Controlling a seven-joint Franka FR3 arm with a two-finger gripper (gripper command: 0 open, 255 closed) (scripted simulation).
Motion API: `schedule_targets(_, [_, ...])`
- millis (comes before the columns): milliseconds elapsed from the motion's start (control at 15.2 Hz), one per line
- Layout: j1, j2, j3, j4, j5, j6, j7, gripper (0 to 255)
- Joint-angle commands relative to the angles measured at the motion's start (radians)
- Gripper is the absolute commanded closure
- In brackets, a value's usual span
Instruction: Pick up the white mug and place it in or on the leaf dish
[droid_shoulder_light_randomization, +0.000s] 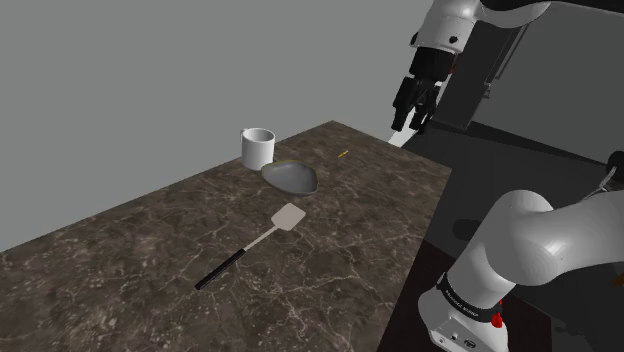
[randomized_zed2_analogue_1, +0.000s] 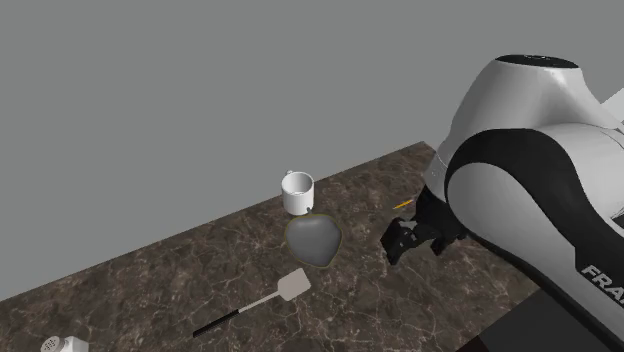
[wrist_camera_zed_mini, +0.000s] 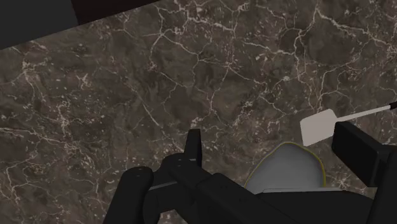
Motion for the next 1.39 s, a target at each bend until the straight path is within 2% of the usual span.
schedule_targets(0, [0.000, 0.000, 0.000, 0.000, 0.000, 0.000, 0.000, 0])
schedule_targets(660, [-0.002, 0.351, 0.076, 0.120, 0.008, 0.245, 0.104, 0])
schedule_targets(1320, [-0.006, 0.732, 0.121, 0.374, -0.040, 0.380, 0.222, 0])
